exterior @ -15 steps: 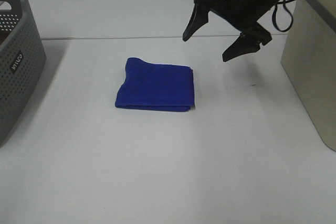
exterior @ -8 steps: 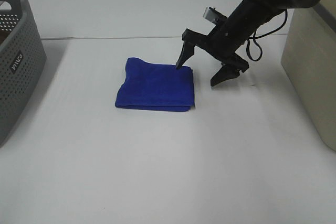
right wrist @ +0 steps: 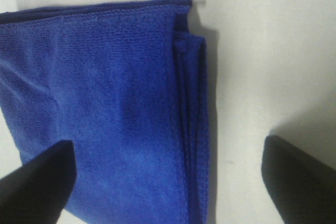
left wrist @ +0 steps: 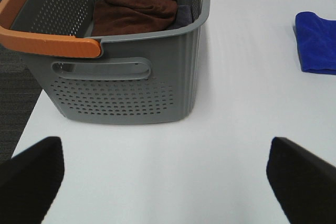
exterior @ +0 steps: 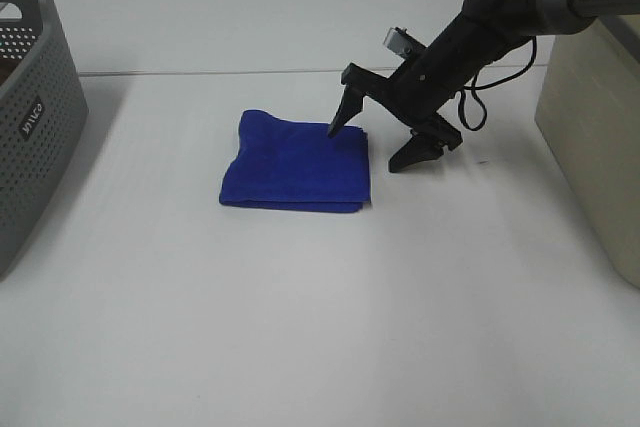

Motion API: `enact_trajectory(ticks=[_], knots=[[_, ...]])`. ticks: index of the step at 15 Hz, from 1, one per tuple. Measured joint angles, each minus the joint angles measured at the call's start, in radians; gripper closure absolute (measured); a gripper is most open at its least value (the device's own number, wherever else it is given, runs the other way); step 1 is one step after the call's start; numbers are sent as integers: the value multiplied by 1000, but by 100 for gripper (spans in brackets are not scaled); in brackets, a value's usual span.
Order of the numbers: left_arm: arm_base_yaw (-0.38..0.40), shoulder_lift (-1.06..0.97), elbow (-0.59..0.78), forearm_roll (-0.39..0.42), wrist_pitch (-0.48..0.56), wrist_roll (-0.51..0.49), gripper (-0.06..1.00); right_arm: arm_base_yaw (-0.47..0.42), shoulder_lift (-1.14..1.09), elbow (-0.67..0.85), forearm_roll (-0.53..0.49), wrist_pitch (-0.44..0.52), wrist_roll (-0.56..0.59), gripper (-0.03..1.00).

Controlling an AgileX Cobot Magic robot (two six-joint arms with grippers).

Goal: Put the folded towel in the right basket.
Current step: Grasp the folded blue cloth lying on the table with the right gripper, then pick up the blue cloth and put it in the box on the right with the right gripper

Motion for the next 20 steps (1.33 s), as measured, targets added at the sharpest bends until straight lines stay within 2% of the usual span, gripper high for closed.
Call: enact_trajectory(ticks=[3,5,6,8,9,12,14,17,20], knots=[[0,0,0,0,0,0,-3,53,15,-6,26,-9,0,9],[0,0,0,1,0,0,-3,105,38,-7,92,-60,0,21],[0,0,0,1,0,0,-3,131,52,-7,135,-98,0,37],[0,0,0,1,0,0,-3,166,78,-6,191,-178,-17,80],[0,0,0,1,0,0,-3,173,81,-6,205,-192,-34,87],[0,0,0,1,0,0,-3,173,81,-7,226,-180,-69,87],[0,0,0,1,0,0,-3,156,57,-46,223,-120,-106,87],[0,0,0,3,0,0,-3,51,-26,-241,224,65,-120,87],[0,0,0,5,0,0,-3,-120,-127,-473,216,277,-105,87]])
